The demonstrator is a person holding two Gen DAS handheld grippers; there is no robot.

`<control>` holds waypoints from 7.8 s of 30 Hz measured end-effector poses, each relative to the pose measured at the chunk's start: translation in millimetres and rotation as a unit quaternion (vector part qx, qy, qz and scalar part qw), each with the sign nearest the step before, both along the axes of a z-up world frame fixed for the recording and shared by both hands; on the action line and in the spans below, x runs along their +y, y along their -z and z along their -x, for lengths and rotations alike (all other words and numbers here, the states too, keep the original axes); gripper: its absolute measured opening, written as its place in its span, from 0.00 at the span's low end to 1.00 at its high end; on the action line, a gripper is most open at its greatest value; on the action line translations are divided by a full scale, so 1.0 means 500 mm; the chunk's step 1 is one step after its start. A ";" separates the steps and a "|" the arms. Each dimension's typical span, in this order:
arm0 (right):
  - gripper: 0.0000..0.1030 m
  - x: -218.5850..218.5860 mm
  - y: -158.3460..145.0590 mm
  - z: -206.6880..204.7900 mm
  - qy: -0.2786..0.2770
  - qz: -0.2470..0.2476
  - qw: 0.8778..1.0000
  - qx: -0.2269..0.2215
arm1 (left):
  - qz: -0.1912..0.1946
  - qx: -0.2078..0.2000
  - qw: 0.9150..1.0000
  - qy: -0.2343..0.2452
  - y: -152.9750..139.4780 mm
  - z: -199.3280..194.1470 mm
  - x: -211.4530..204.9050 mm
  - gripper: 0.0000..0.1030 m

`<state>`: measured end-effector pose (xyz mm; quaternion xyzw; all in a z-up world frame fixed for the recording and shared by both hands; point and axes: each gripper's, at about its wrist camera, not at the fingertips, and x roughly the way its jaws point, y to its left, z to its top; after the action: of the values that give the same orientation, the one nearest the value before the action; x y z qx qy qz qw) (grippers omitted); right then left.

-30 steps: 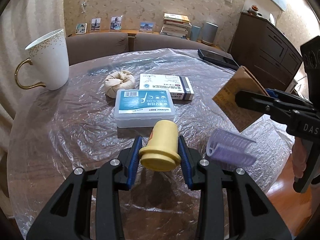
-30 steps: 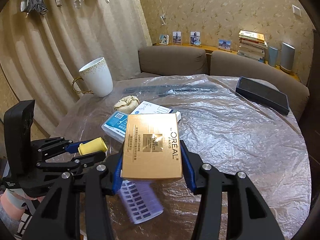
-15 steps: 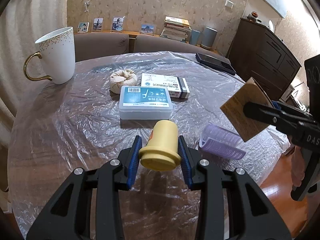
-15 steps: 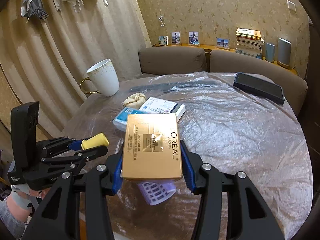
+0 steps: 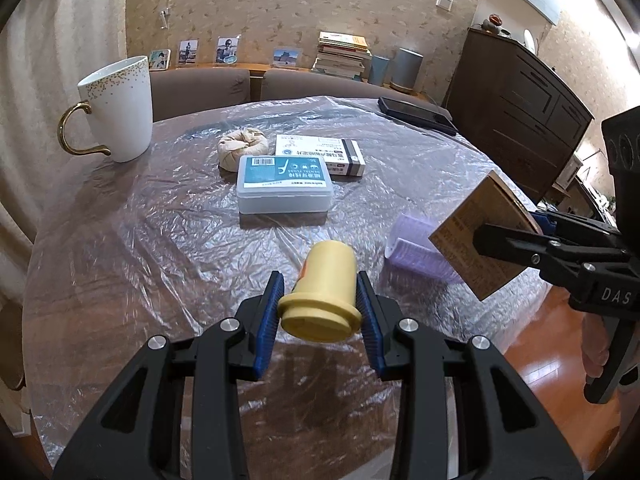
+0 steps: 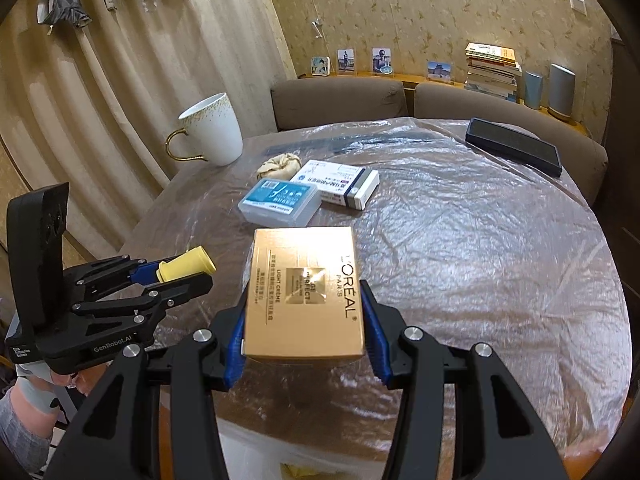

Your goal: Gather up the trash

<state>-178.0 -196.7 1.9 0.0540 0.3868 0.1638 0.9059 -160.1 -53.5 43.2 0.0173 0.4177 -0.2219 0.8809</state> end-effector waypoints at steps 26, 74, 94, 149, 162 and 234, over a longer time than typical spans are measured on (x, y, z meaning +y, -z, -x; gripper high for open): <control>0.47 -0.037 0.011 0.143 -0.111 -0.018 0.994 0.006 | -0.007 0.002 0.997 -0.076 -0.008 0.151 -0.066 0.37; 0.47 0.053 0.184 0.309 -0.064 0.039 0.991 0.112 | -0.032 0.095 0.995 -0.019 0.134 0.332 -0.019 0.37; 0.47 0.052 0.250 0.285 -0.053 0.068 0.986 0.140 | -0.063 0.122 0.990 -0.013 0.212 0.310 -0.041 0.37; 0.85 0.018 0.255 0.270 -0.038 0.075 0.990 0.110 | -0.052 0.099 0.993 -0.044 0.212 0.275 -0.042 0.86; 0.96 -0.038 0.014 0.330 -0.028 0.087 0.993 -0.079 | -0.012 -0.066 0.993 -0.092 -0.046 0.333 0.001 0.99; 0.41 0.008 0.068 -0.045 -0.082 0.027 0.996 0.007 | -0.034 0.019 0.997 -0.072 0.028 -0.112 -0.020 0.80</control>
<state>-155.6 -192.8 -32.2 -0.0010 0.4007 0.2266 0.8877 -104.1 -63.7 29.0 0.0126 0.4413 -0.1437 0.8857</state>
